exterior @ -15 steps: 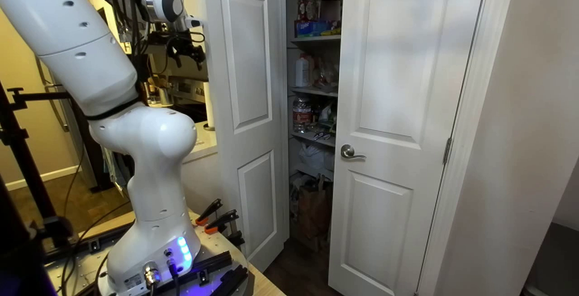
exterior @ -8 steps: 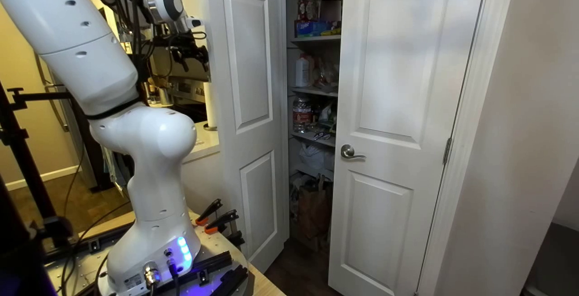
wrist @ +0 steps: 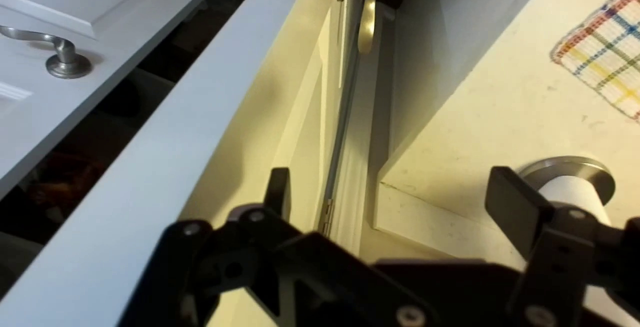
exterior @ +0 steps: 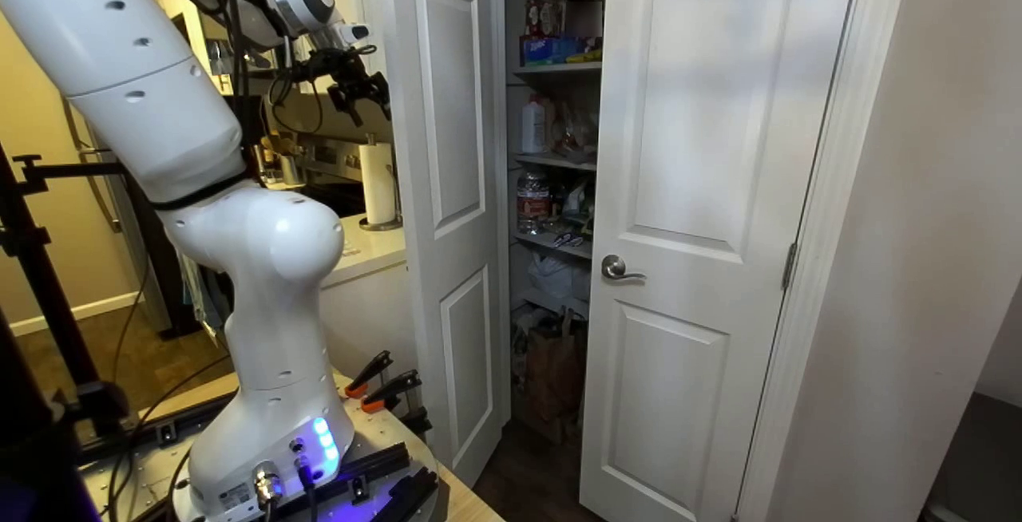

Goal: Close the cabinet door

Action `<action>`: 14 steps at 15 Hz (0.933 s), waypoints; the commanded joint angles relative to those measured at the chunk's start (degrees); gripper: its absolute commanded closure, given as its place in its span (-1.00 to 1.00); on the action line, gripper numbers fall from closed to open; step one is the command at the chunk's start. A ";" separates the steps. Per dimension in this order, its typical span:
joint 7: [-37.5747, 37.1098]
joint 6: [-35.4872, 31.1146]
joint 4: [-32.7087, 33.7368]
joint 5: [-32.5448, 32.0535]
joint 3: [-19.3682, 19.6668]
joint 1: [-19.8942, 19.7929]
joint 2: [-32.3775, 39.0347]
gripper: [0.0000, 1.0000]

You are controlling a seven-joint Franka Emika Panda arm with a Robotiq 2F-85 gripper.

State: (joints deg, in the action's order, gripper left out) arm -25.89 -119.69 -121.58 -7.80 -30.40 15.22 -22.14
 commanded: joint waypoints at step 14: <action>2.33 -0.47 -0.06 -2.36 11.43 -6.52 0.94 -1.00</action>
State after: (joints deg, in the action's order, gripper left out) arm -25.90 -118.78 -121.54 -9.35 -20.81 9.63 -21.47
